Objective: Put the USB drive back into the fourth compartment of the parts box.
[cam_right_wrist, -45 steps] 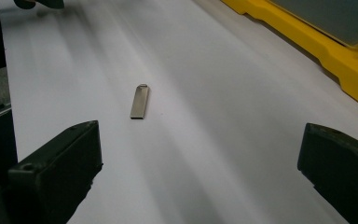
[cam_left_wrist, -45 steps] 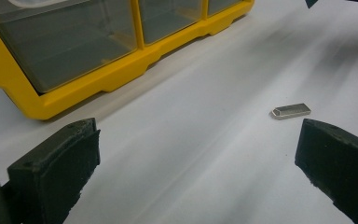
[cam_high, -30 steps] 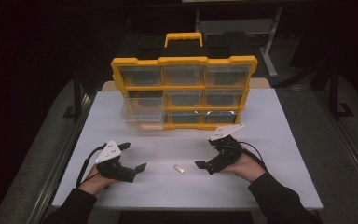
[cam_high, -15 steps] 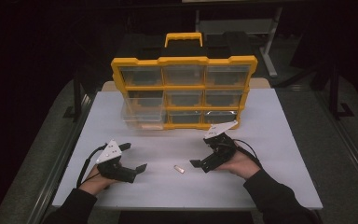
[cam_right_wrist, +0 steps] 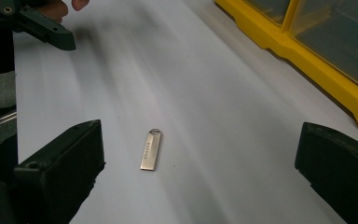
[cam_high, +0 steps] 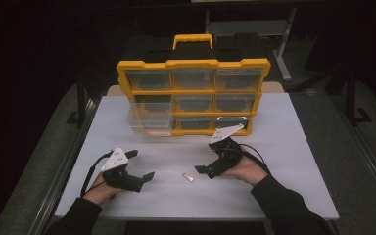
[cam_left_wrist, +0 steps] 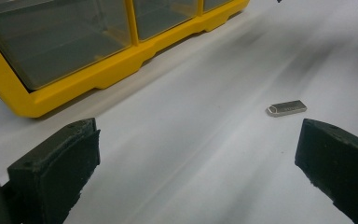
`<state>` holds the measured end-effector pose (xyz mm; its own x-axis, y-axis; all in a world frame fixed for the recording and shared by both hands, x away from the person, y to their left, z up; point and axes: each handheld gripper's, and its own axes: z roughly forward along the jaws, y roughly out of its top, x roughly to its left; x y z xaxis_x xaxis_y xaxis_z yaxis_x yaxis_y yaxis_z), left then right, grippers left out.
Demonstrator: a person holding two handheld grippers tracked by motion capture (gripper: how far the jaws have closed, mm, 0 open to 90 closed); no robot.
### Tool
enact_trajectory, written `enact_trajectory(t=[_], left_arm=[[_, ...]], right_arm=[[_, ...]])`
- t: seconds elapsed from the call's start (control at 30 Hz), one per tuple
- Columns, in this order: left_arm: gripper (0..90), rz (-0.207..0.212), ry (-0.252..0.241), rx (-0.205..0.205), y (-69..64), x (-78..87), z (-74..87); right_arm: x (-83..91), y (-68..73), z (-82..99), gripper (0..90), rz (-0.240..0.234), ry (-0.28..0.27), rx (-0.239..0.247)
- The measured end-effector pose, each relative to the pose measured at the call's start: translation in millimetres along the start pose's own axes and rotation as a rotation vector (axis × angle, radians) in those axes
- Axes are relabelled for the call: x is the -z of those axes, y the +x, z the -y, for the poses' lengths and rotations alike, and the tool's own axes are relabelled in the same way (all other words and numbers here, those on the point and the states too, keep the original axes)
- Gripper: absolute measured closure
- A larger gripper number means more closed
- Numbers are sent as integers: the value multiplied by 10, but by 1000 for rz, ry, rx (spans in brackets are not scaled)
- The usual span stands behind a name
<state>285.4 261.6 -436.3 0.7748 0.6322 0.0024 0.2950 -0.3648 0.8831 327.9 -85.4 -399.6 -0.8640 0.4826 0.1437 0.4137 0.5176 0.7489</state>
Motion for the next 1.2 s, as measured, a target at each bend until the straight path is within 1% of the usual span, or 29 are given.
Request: enact_trajectory(t=[0.27, 0.3, 0.8, 1.2], left_arm=[[0, 1, -2, 1, 0, 1, -1], [0, 1, -2, 1, 0, 2, -1], [0, 5, -4, 2, -4, 1, -3], [0, 3, -5, 3, -2, 3, -4]], right_arm=[[-57, 11, -50, 7, -6, 3, 0], [-64, 12, -58, 8, -6, 5, 6], [-216, 77, -155, 7, -43, 12, 4], [-332, 116, -222, 9, -47, 20, 14]])
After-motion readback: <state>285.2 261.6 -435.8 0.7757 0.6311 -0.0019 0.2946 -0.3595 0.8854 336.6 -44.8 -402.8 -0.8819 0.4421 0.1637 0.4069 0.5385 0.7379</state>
